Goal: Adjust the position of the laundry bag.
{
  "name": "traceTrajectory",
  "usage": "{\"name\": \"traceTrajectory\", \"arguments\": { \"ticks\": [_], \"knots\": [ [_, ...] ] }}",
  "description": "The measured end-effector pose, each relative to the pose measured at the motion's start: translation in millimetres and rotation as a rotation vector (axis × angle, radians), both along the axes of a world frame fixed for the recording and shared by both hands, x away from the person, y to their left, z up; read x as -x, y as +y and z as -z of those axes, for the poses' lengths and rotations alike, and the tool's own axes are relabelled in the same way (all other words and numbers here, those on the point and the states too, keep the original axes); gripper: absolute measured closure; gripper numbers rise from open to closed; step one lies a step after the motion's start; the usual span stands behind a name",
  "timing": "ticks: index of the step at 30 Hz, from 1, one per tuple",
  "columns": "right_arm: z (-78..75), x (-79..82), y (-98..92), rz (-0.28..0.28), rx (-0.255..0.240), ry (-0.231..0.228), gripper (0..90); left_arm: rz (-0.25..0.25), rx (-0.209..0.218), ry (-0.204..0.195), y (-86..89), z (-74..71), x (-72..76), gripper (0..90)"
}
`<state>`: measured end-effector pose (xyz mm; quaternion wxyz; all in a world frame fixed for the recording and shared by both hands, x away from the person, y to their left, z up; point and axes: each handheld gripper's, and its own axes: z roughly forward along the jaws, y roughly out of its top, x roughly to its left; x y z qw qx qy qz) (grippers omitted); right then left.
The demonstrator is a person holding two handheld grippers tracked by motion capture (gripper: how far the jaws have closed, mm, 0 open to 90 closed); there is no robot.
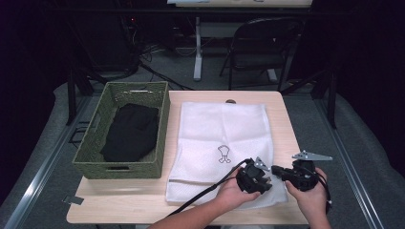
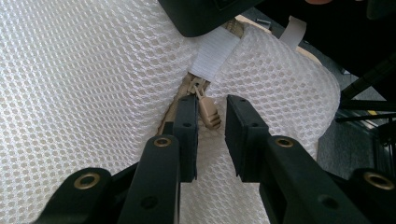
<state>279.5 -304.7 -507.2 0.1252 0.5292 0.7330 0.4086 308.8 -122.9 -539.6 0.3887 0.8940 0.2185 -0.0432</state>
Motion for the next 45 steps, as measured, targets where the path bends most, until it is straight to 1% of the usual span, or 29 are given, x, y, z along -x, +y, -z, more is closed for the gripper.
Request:
{"name": "traceTrajectory", "arguments": {
  "ticks": [1,5,10,14,16,17,18,21,24,29,30,33,35,38,39,43,44,45],
  "knots": [
    [0.0,0.2,0.1,0.003,0.002,0.001,87.9,-0.003,0.011,0.003,-0.1,0.7,-0.1,75.2],
    [-0.1,0.1,-0.2,0.001,0.0,0.004,87.9,-0.02,0.007,0.008,0.7,1.2,-0.3,78.7],
    [0.2,0.3,-0.2,0.006,0.003,0.006,87.9,-0.036,0.02,0.006,1.4,1.2,0.2,81.1],
    [0.2,0.3,-2.4,0.01,-0.007,0.001,87.9,-0.049,0.041,0.012,2.9,0.3,0.4,82.1],
    [0.6,0.2,-3.2,0.008,-0.005,0.004,87.9,-0.049,0.058,0.018,4.4,-0.7,-0.6,82.9],
    [0.7,0.2,-2.9,0.01,-0.009,0.008,87.9,-0.059,0.065,0.02,4.8,-1.3,-0.7,83.0],
    [1.1,0.2,-2.6,0.008,-0.008,0.009,87.9,-0.059,0.067,0.018,5.2,-1.9,-1.7,83.2],
    [1.0,0.3,-2.0,0.007,-0.01,0.01,87.9,-0.053,0.064,0.029,6.1,-2.1,-3.1,84.7],
    [0.9,0.4,-2.4,0.008,-0.013,0.009,87.9,-0.048,0.072,0.036,6.5,-0.8,-3.9,86.6],
    [1.1,0.5,-3.8,0.008,-0.015,0.012,87.9,-0.048,0.068,0.047,7.6,-1.6,-4.5,86.9],
    [1.6,0.4,-4.1,0.007,-0.016,0.007,87.9,-0.051,0.076,0.049,7.5,-1.3,-4.4,86.9],
    [1.8,0.5,-4.5,0.009,-0.015,0.009,87.9,-0.056,0.078,0.053,7.8,-1.6,-4.6,86.9],
    [2.0,0.7,-5.3,0.01,-0.013,0.012,88.0,-0.046,0.079,0.05,8.7,-1.8,-5.4,87.2],
    [3.0,0.9,-7.8,0.015,-0.012,0.013,87.9,-0.031,0.093,0.07,10.1,-1.4,-7.6,87.3],
    [3.0,1.2,-8.2,0.015,-0.018,0.02,87.9,-0.029,0.095,0.078,10.4,-1.3,-8.5,87.4],
    [4.0,0.7,-9.4,0.012,-0.031,0.019,87.4,-0.025,0.095,0.085,10.5,-0.6,-9.6,87.4],
    [4.6,0.2,-10.1,0.012,-0.038,0.03,86.4,-0.026,0.086,0.084,10.6,-0.6,-9.7,87.4],
    [5.4,-0.2,-10.7,0.013,-0.046,0.037,85.4,-0.027,0.089,0.085,10.4,0.1,-9.4,87.4]
  ]
}}
